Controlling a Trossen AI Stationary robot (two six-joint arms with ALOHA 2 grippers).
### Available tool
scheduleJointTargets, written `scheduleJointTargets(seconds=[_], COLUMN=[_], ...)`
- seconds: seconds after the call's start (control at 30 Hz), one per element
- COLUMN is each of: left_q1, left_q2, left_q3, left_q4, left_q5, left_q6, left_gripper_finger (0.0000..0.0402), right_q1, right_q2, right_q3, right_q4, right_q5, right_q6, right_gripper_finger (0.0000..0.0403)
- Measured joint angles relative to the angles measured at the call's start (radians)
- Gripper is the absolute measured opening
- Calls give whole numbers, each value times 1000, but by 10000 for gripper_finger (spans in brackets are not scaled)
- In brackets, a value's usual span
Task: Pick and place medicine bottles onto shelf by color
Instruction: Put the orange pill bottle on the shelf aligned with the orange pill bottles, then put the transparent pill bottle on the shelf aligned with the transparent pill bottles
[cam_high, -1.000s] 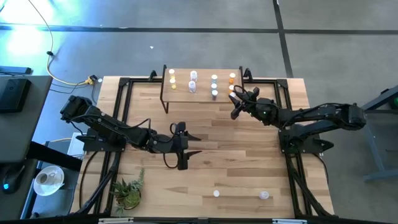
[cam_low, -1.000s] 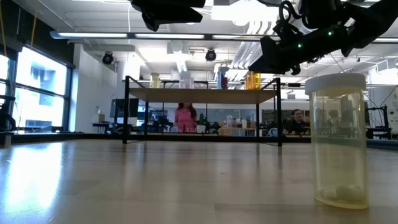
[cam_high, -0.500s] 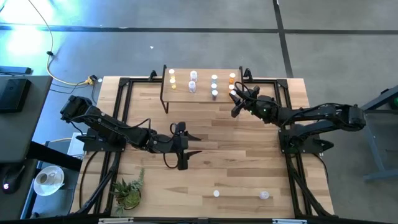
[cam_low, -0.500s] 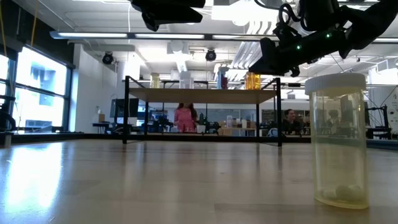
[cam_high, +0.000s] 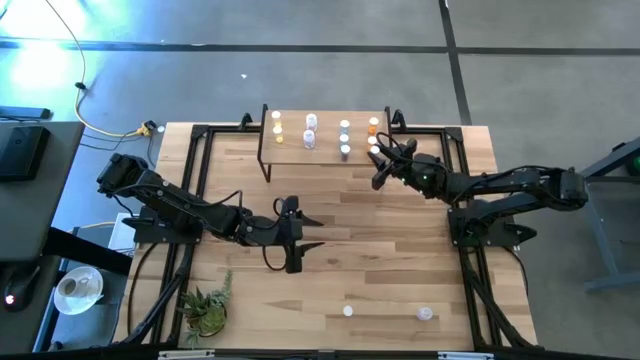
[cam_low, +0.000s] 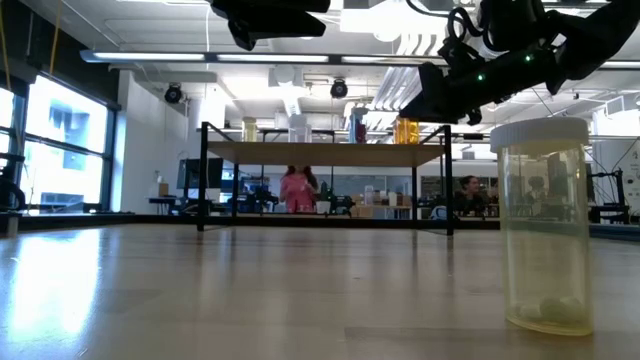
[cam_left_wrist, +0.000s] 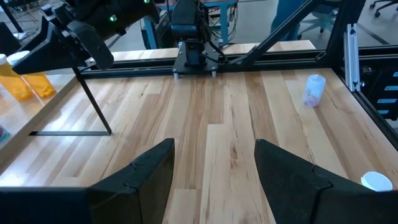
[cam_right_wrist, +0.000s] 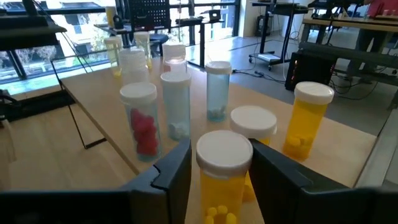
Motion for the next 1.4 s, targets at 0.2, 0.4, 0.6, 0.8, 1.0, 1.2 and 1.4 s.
scheduleJointTargets(seconds=[0.2,0.4,0.6,0.8,1.0,1.2,1.4], left_q1=[0,0,0,0,0,0,0], left_q2=[0,0,0,0,0,0,0], left_q3=[0,0,0,0,0,0,0], left_q4=[0,0,-1,-9,-15,-19,-28], left_q5=[0,0,0,1,1,1,1], left_q6=[0,0,0,0,-1,0,-3], left_gripper_finger=[211,211,211,211,211,211,211], right_q1=[3,3,3,3,3,15,45], right_q2=[0,-1,-9,-25,-25,-25,-31], right_q3=[0,0,0,0,0,26,68], right_q4=[7,10,11,12,24,19,-4], right_q5=[0,0,0,1,1,2,4], right_q6=[0,0,0,0,0,-18,-53], right_gripper_finger=[151,151,151,151,152,152,152])
